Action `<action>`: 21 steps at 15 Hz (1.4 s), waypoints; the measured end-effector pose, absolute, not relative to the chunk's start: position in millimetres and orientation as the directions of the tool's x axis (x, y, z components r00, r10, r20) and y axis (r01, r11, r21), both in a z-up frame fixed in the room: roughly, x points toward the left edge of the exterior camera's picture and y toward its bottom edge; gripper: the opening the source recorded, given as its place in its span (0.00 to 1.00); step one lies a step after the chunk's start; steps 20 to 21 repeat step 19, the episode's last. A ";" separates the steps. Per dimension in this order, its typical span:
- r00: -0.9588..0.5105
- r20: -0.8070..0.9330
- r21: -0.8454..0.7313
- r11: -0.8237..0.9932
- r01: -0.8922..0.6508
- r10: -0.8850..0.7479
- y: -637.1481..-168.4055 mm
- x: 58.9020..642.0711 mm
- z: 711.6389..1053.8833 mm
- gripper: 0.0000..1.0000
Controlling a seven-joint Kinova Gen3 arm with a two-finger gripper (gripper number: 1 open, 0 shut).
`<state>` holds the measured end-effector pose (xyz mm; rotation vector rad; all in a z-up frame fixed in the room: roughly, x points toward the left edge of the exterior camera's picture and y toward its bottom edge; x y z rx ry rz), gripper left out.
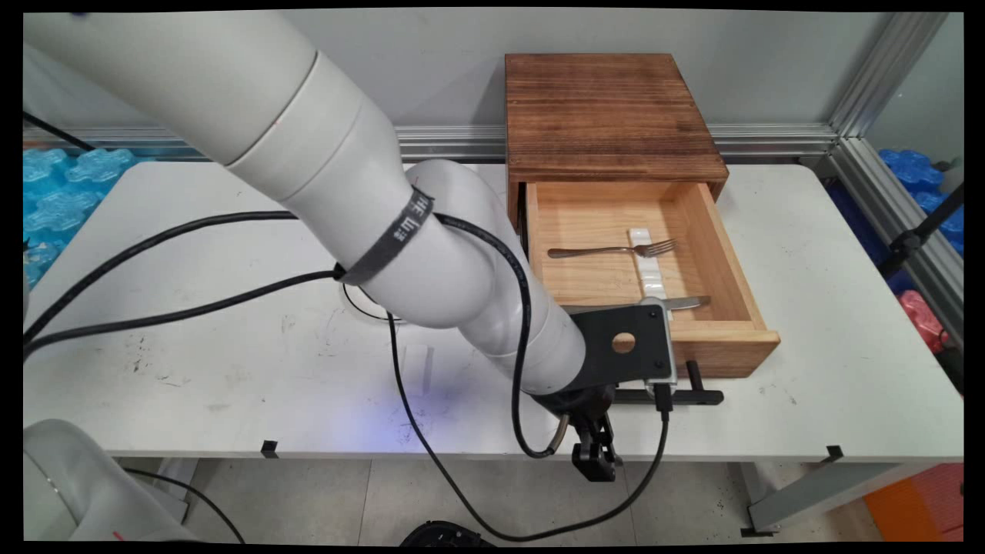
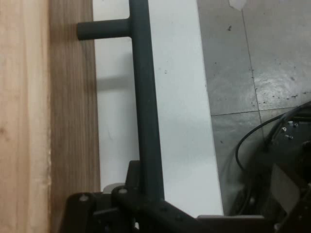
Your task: Open the drawer
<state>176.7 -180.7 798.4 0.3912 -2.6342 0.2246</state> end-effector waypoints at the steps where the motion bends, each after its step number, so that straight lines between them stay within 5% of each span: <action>1: -0.851 0.469 -0.089 0.946 -0.311 -0.236 -179.8 176.3 798.3 1.00; 21: -0.845 0.476 -0.062 0.948 -0.311 -0.246 -169.5 168.2 798.2 1.00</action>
